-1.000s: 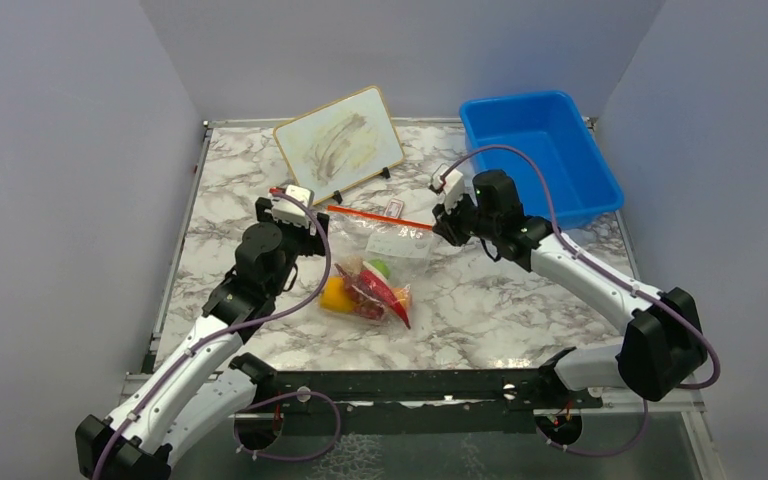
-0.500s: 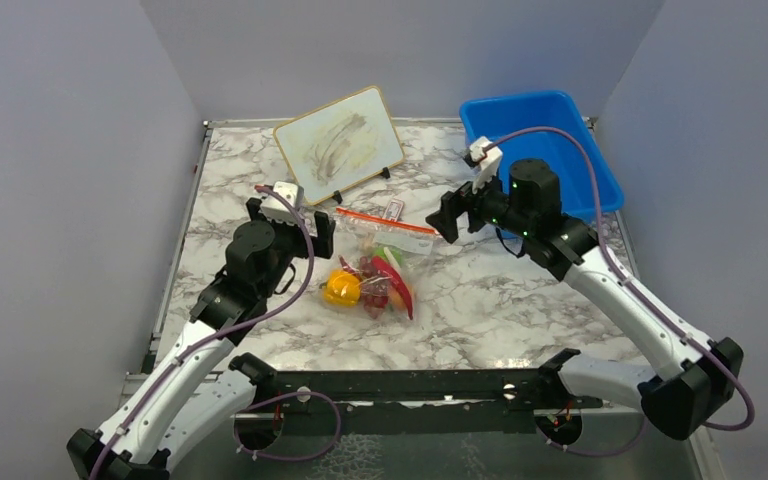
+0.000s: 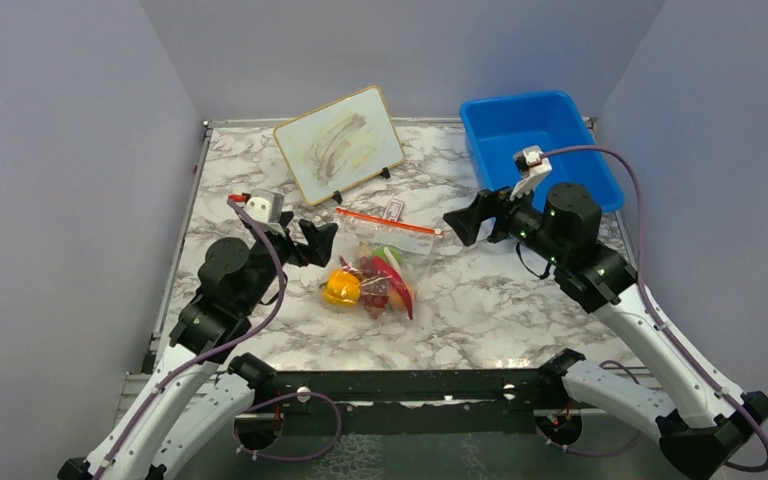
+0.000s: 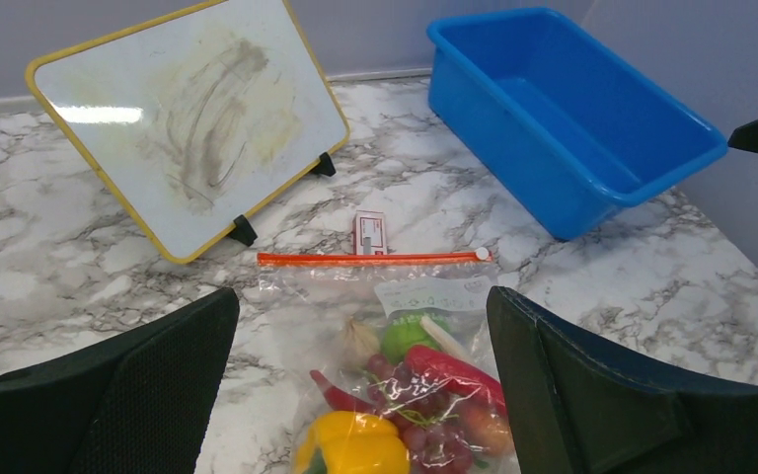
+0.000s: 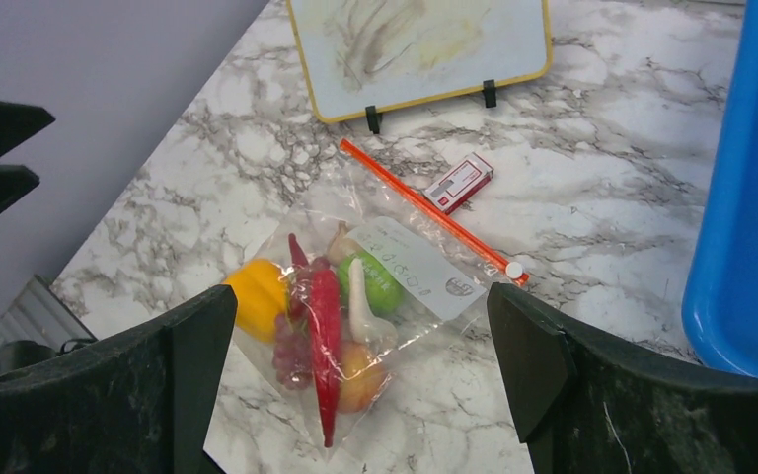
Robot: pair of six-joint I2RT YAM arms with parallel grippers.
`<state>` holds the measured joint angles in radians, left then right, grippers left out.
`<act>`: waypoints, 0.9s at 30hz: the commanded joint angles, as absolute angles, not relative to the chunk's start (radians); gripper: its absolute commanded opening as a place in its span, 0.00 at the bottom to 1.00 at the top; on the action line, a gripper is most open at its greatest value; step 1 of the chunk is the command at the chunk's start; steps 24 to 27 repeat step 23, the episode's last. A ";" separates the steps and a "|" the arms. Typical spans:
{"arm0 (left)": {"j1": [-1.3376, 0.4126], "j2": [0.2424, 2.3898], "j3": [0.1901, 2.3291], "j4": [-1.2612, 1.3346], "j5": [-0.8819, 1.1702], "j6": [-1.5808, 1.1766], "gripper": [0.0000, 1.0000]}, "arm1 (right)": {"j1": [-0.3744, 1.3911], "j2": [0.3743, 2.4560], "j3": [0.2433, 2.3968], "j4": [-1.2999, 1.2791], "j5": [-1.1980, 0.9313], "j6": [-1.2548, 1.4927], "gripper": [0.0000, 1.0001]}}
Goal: Place the food in the zip-top bag and seal the zipper
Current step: Reset both arms
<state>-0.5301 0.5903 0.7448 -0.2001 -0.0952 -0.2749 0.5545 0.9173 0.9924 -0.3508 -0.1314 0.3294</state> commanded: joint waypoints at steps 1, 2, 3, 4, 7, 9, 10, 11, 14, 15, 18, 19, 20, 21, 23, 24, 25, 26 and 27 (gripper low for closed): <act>-0.526 0.542 0.728 -0.162 -0.039 -0.290 0.99 | 0.554 0.858 0.977 -0.401 -0.003 0.400 1.00; -0.526 0.542 0.732 -0.169 -0.044 -0.289 0.99 | 0.554 0.846 0.972 -0.408 0.009 0.400 1.00; -0.527 0.542 0.736 -0.178 -0.049 -0.290 0.99 | 0.554 0.832 0.967 -0.416 0.020 0.402 1.00; -0.527 0.546 0.742 -0.186 -0.055 -0.290 0.99 | 0.553 0.820 0.960 -0.424 0.029 0.404 1.00; -0.527 0.550 0.750 -0.196 -0.071 -0.296 0.99 | 0.554 0.776 0.933 -0.433 0.054 0.419 1.00; -0.527 0.547 0.748 -0.190 -0.078 -0.299 0.99 | 0.554 0.742 0.913 -0.428 0.071 0.425 1.00; -0.527 0.544 0.746 -0.187 -0.079 -0.300 0.99 | 0.554 0.727 0.907 -0.426 0.077 0.427 1.00; -0.527 0.543 0.743 -0.185 -0.081 -0.301 0.99 | 0.554 0.712 0.904 -0.422 0.083 0.430 1.00; -0.527 0.547 0.739 -0.179 -0.094 -0.302 0.99 | 0.554 0.679 0.908 -0.419 0.094 0.434 1.00; -0.527 0.549 0.739 -0.179 -0.098 -0.302 0.99 | 0.553 0.673 0.908 -0.421 0.096 0.435 1.00; -0.528 0.555 0.738 -0.177 -0.111 -0.309 0.99 | 0.554 0.664 0.909 -0.425 0.101 0.436 1.00; -0.528 0.558 0.739 -0.178 -0.113 -0.311 0.99 | 0.554 0.665 0.908 -0.427 0.102 0.436 1.00; -0.527 0.559 0.739 -0.178 -0.113 -0.313 0.99 | 0.553 0.665 0.908 -0.428 0.102 0.437 1.00; -0.527 0.561 0.739 -0.178 -0.114 -0.313 0.99 | 0.554 0.667 0.911 -0.431 0.100 0.439 1.00; -0.527 0.562 0.741 -0.184 -0.112 -0.312 0.99 | 0.554 0.670 0.910 -0.436 0.096 0.442 1.00; -0.527 0.562 0.741 -0.184 -0.112 -0.312 0.99 | 0.554 0.670 0.910 -0.436 0.096 0.442 1.00; -0.527 0.562 0.741 -0.184 -0.112 -0.312 0.99 | 0.554 0.670 0.910 -0.436 0.096 0.442 1.00; -0.527 0.562 0.741 -0.184 -0.112 -0.312 0.99 | 0.554 0.670 0.910 -0.436 0.096 0.442 1.00; -0.527 0.562 0.741 -0.184 -0.112 -0.312 0.99 | 0.554 0.670 0.910 -0.436 0.096 0.442 1.00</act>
